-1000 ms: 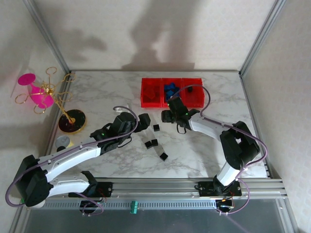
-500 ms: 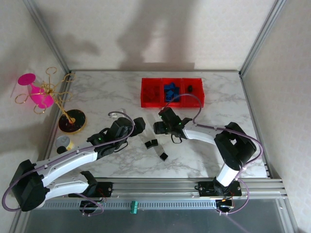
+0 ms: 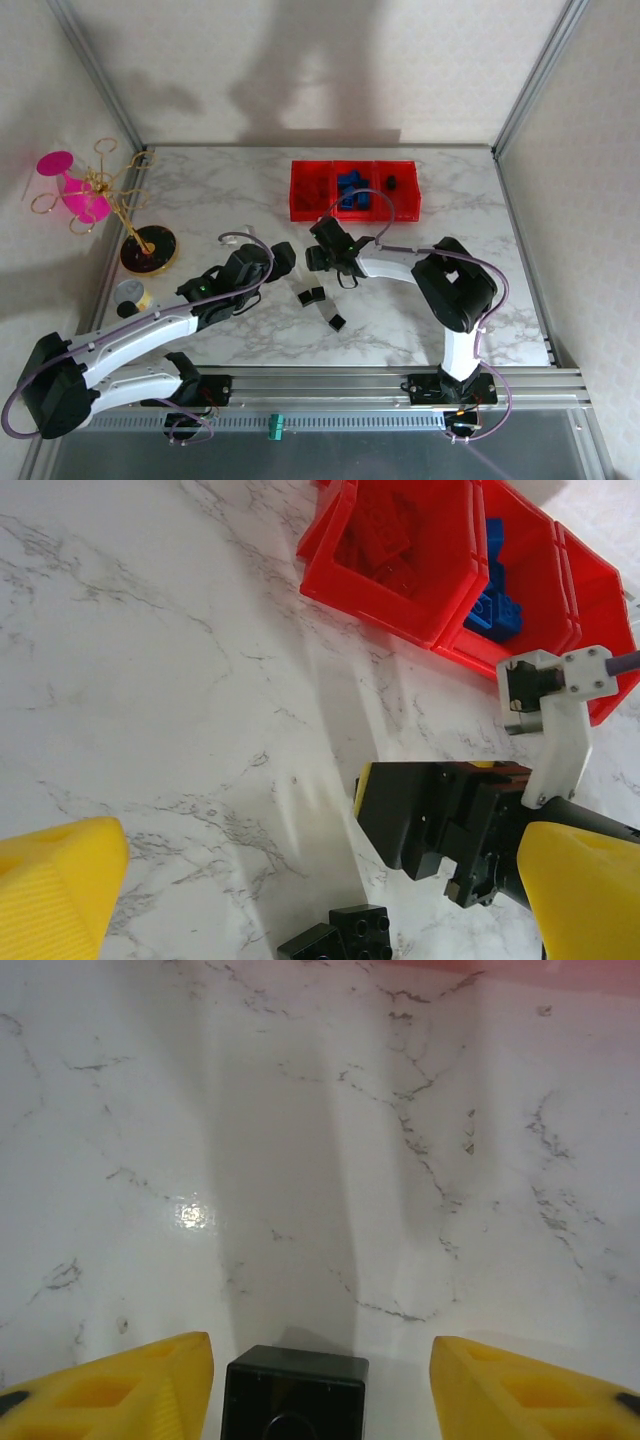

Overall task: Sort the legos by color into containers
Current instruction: Pick up the lego from the center of the table.

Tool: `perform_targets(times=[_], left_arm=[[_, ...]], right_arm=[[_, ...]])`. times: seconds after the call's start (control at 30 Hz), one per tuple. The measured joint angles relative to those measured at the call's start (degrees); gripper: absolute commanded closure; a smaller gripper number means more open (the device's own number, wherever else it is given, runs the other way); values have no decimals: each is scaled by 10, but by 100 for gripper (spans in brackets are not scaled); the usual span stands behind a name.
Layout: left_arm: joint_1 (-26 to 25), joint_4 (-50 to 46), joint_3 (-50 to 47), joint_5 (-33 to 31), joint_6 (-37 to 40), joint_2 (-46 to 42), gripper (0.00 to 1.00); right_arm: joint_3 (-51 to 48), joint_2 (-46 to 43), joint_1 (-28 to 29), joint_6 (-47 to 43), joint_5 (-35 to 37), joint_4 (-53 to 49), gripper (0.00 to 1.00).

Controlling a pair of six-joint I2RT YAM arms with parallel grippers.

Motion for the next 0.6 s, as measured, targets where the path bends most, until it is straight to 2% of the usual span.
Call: perform_targets(times=[0.33, 0.6], left_arm=[[0, 0, 0, 1, 0, 1, 0], [0, 2, 0, 12, 0, 1, 0]], right_arm=[[1, 9, 0, -10, 0, -1, 63], [1, 0, 0, -9, 0, -7, 65]])
